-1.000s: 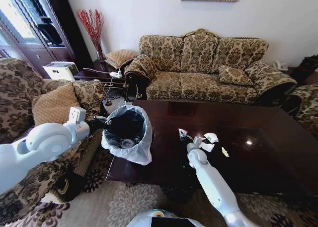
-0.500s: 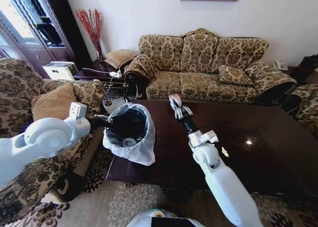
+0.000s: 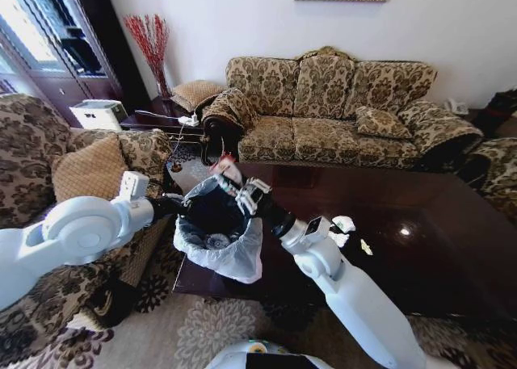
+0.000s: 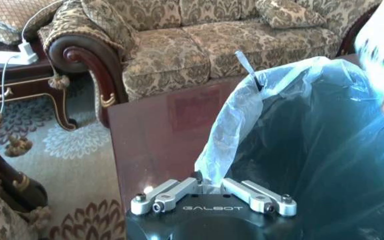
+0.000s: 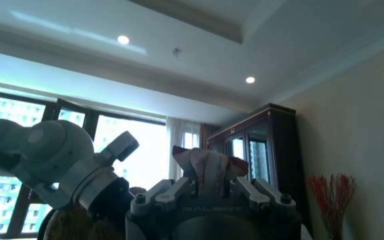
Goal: Move to the front of the table and place the trash on the table into the trash bin.
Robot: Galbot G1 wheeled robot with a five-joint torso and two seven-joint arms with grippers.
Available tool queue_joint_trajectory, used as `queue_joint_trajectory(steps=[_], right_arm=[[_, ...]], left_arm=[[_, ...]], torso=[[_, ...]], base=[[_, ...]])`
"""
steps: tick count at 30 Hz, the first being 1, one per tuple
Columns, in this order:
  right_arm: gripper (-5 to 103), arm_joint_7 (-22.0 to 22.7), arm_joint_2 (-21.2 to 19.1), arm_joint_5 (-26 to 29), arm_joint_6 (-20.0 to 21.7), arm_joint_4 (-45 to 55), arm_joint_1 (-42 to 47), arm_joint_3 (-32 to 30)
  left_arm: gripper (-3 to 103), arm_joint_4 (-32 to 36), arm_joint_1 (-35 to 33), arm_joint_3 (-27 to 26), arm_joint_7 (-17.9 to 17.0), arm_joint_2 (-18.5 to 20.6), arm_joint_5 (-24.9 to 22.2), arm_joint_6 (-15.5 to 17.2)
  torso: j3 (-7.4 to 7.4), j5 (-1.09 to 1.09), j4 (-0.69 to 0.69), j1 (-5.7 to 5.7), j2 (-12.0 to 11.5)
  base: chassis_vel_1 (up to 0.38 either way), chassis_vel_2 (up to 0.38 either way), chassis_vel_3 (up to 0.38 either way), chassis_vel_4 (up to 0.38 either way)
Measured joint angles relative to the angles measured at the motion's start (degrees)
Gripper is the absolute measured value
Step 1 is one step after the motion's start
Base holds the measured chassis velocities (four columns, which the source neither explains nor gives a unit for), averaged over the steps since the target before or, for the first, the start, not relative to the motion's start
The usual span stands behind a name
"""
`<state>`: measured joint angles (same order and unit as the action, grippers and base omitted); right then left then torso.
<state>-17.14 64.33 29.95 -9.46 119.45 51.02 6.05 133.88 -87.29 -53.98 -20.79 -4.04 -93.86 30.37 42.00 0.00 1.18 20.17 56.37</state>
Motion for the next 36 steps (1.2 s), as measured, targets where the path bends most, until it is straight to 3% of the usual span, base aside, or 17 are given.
queue_joint_trajectory(steps=[3,4,10,11,14,17,19,20,23,25,26,27,29,32,36], right_arm=[[27,0.5,-0.1,-2.0,-0.1,-0.7,0.7,0.5],[27,0.5,-0.1,-2.0,-0.1,-0.7,0.7,0.5],[54,0.9,-0.2,-2.3,-0.3,-0.7,0.5,0.7],[54,0.9,-0.2,-2.3,-0.3,-0.7,0.5,0.7],[70,0.9,-0.6,-2.7,-0.5,0.2,0.6,0.6],[76,1.1,-0.9,-2.5,-0.7,1.4,0.9,-0.5],[86,3.0,-1.1,-1.2,-0.6,3.3,1.8,-2.4],[86,3.0,-1.1,-1.2,-0.6,3.3,1.8,-2.4],[99,12.1,-0.9,-0.6,0.7,6.9,7.9,-9.2],[99,13.9,-0.8,-0.8,1.3,6.9,9.5,-10.8],[99,19.6,-0.4,-1.4,4.5,6.6,15.7,-15.9],[99,19.6,-0.4,-1.4,4.5,6.6,15.7,-15.9],[100,25.3,0.3,-1.0,9.0,3.1,23.8,-22.2],[100,27.4,0.3,-0.7,8.9,-1.3,27.1,-25.8],[100,27.0,-0.4,0.4,7.8,-6.6,28.4,-29.8]], left_arm=[[0,0.1,-0.1,0.1,0.2,-0.7,0.5,-0.3],[0,0.1,-0.1,0.1,0.2,-0.7,0.5,-0.3],[0,0.6,-0.4,0.2,0.3,-1.9,1.0,-0.1],[0,0.6,-0.4,0.2,0.3,-1.9,1.0,-0.1],[0,0.8,-0.4,0.2,0.4,-1.9,1.0,-0.1],[0,0.8,-0.4,0.2,0.3,-1.9,1.0,-0.1],[0,0.8,-0.4,0.1,0.1,-2.1,1.1,0.1],[0,0.8,-0.4,0.1,0.1,-2.1,1.1,0.1],[0,-0.9,0.1,-0.7,0.0,-4.9,4.8,0.5],[0,-1.3,0.2,-1.2,-0.3,-5.9,5.5,0.6],[0,-2.3,0.2,-2.5,-0.6,-8.6,7.0,0.8],[0,-2.3,0.2,-2.5,-0.6,-8.6,7.0,0.8],[0,-2.8,-0.6,-3.3,-0.5,-11.2,8.7,0.9],[0,-2.9,-1.2,-3.3,-0.2,-12.5,10.3,0.8],[0,-2.6,-1.3,-2.9,-0.1,-13.6,11.2,0.5]], torso=[[0.00,0.00,0.01,0.00,0.0],[0.00,0.00,0.01,0.00,0.0],[0.00,0.00,0.01,0.00,0.0],[0.00,0.00,0.01,0.00,0.0],[0.00,0.00,0.01,0.00,0.0],[0.00,0.00,0.01,0.00,0.0],[0.00,0.00,0.02,0.00,0.0],[0.00,0.00,0.02,0.00,0.0],[0.00,0.01,-0.01,0.00,0.0],[0.00,0.00,0.00,0.00,0.0],[0.00,0.00,0.03,0.00,0.0],[0.00,0.00,0.03,0.00,0.0],[0.00,-0.01,-0.01,0.00,0.0],[0.00,0.02,0.00,-0.01,0.0],[-0.01,0.00,0.00,-0.01,0.0]], base=[[0.000,0.000,0.000,0.000],[0.000,0.000,0.000,0.000],[0.000,0.000,0.000,0.000],[0.000,0.000,0.000,0.000],[0.000,0.000,0.000,0.000],[0.000,0.000,0.000,0.000],[0.000,0.000,0.000,0.000],[0.000,0.000,0.000,0.000],[0.000,0.000,0.000,0.000],[0.000,0.000,0.000,0.000],[0.000,0.000,0.000,0.000],[0.000,0.000,0.000,0.000],[0.000,0.000,0.000,0.000],[0.000,0.000,0.000,0.000],[-0.026,-0.020,0.017,0.019]])
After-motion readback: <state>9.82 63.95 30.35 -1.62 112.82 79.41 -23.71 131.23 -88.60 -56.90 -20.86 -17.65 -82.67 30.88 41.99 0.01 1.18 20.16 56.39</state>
